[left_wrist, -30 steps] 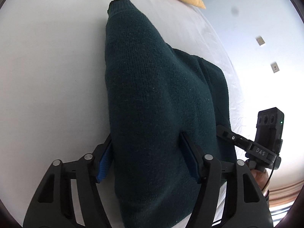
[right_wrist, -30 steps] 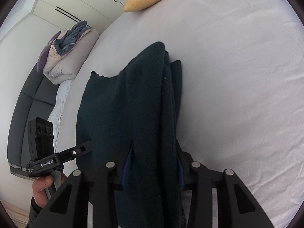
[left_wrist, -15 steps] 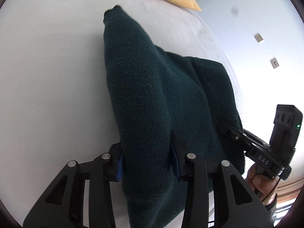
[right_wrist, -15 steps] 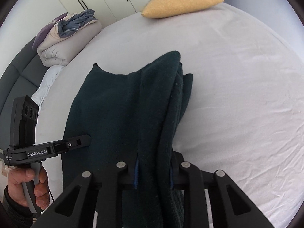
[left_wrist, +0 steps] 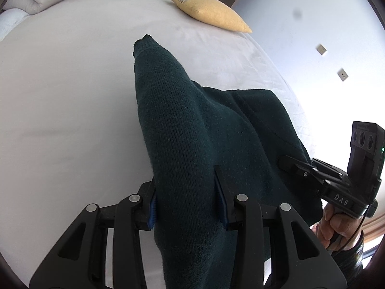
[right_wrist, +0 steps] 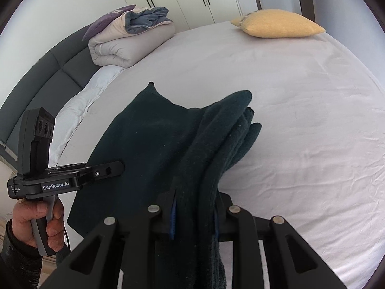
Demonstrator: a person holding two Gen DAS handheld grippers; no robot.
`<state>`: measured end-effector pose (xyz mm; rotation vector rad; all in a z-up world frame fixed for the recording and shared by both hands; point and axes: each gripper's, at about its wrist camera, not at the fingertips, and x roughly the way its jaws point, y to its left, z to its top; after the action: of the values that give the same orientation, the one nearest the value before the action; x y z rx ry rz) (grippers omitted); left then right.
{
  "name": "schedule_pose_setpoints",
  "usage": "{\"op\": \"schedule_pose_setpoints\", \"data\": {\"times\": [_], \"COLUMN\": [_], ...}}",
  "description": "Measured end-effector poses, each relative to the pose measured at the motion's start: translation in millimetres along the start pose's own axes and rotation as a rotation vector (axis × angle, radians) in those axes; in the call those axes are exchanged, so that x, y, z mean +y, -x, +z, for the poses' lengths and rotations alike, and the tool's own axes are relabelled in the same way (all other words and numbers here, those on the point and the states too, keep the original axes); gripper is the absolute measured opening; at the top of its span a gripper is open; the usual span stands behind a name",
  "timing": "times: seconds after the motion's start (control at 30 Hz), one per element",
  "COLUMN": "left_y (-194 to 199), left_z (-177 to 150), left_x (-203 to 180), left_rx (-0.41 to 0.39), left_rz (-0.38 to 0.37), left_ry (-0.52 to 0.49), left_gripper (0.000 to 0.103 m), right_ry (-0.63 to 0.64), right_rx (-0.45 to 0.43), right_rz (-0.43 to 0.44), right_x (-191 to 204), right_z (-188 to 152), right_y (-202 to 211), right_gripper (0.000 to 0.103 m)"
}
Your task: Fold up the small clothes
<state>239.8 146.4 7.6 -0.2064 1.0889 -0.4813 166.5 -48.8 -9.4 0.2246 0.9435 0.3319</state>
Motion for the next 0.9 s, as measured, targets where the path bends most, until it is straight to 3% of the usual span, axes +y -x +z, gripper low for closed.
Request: {"op": "schedule_pose_setpoints", "data": {"times": [0.17,0.3,0.43,0.53,0.67,0.77,0.9], "left_y": [17.2,3.5,-18.3,-20.4,-15.3,11.6,58.7], "left_z": [-39.9,-68.4,-82.1,-90.1,-92.9,-95.5,-96.5], "left_x": [20.7,57.6,71.5,75.6,79.1,72.1,56.7], "left_rx": [0.002,0.039,0.051,0.023,0.004,-0.063,-0.196], "left_rz": [0.002,0.005,-0.027,-0.048,-0.067,-0.012,0.067], "left_ry": [0.031,0.056,0.110,0.130,0.164,0.145,0.097], "left_gripper": [0.036,0.036,0.047,0.058,0.058,0.058,0.058], "right_ry": [-0.046,-0.086,-0.175,-0.292,-0.369,-0.383,-0.387], "right_rx": [0.018,0.055,0.097,0.091,0.061,0.029,-0.048], "right_rz": [0.059,0.075,0.099,0.170,0.226,0.192,0.139], "right_x": [23.2,25.1,3.8,-22.2,-34.9,-40.4,-44.0], "right_z": [-31.5,-57.9,-81.6,-98.0,-107.2,-106.9,-95.5], "right_y": [-5.7,-28.0,-49.1,-56.5,-48.2,-29.4,3.7], "right_gripper": [0.024,0.024,0.025,0.037,0.046,0.054,0.056]}}
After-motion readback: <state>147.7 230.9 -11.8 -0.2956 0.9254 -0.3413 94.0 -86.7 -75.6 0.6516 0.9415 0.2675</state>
